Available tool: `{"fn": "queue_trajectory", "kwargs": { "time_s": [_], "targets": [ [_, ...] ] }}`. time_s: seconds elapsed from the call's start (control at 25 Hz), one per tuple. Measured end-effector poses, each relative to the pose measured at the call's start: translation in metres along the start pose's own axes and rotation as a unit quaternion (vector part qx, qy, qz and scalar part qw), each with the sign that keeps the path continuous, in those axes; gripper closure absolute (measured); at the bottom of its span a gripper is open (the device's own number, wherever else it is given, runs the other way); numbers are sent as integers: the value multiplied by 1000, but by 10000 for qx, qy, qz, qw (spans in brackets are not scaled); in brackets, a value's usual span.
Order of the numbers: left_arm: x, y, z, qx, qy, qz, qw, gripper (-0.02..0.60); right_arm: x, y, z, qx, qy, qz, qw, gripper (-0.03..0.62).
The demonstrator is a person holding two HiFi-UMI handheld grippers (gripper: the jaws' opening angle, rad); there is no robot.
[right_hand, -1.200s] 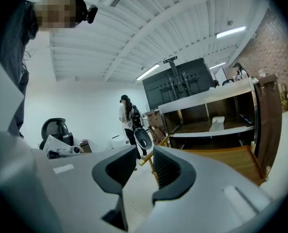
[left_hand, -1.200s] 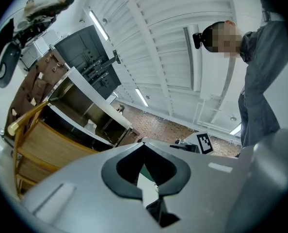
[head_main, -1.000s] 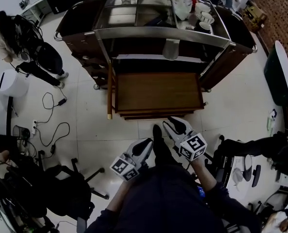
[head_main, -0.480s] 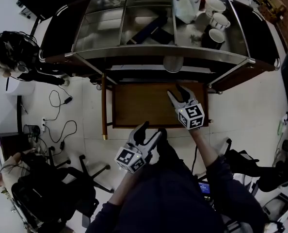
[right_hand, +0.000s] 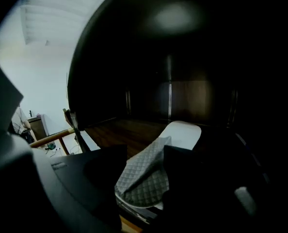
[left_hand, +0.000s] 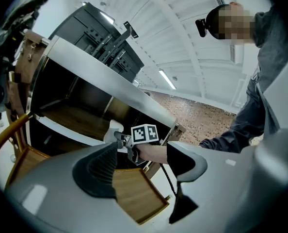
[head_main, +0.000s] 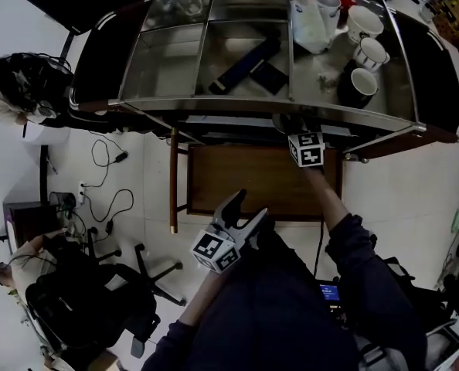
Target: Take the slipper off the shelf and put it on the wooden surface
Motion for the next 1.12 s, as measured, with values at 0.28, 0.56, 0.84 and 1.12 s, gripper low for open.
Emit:
{"fn": "queue_trajectory", "kwargs": {
  "time_s": [0.28, 0.56, 0.84, 1.12],
  "targets": [
    [12, -8, 7, -180, -222, -13, 9996, 268, -35, 25, -29, 927, 583, 41, 9940, 562],
    [11, -12, 9, -330, -140, -13, 9994, 281, 1, 9, -1, 587, 276, 107, 9978, 589],
    [-2, 4, 2, -184, 192, 31, 9996, 298, 111, 32, 84, 23, -414, 183, 9990, 589],
    [-17, 17, 12, -179, 458, 5, 9988, 298, 178, 104, 129, 284, -555, -281, 9977, 589]
  ]
}}
Point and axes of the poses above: the fingertips, and each gripper's own axes: z backward along the fingers, x to its left, y out of its underside, the point moved 1 cm from there along z, backward along the fingers, and after that the axes turned 15 degrees about -y, right-handed, at the moved point
